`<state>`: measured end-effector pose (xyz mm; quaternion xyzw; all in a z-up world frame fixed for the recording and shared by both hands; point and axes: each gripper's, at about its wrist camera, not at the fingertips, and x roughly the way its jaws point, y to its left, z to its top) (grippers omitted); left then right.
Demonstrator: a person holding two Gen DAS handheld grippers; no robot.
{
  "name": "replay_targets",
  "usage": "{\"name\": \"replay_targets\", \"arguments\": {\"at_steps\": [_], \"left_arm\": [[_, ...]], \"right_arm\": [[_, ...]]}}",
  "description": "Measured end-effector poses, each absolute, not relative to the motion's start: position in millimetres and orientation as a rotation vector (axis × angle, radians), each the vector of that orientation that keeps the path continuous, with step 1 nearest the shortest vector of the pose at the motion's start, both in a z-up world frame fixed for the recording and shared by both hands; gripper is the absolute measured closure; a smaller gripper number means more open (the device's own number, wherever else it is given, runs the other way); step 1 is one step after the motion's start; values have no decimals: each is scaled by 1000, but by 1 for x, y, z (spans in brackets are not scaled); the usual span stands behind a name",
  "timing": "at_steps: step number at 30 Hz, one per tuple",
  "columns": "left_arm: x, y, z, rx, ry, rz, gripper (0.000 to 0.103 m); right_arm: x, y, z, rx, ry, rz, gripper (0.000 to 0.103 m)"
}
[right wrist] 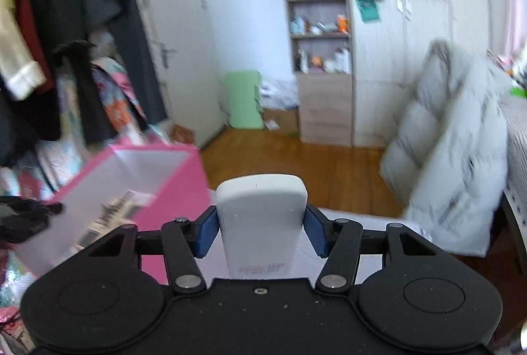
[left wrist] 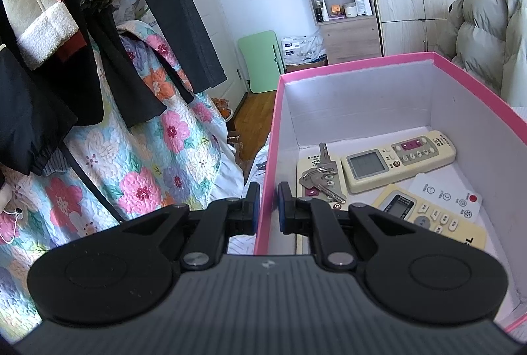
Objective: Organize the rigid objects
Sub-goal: 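Carry the white TCL remote into the pink box and release it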
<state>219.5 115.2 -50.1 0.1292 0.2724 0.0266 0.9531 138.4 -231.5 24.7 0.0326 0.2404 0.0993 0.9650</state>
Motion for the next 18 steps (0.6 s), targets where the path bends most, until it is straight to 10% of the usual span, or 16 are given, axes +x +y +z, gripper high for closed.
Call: {"name": "replay_targets", "arguments": {"at_steps": [18], "left_arm": [[219,118,-52,233,559,49,93]], "right_arm": [[193,-98,22,-24,458,517,42]]}}
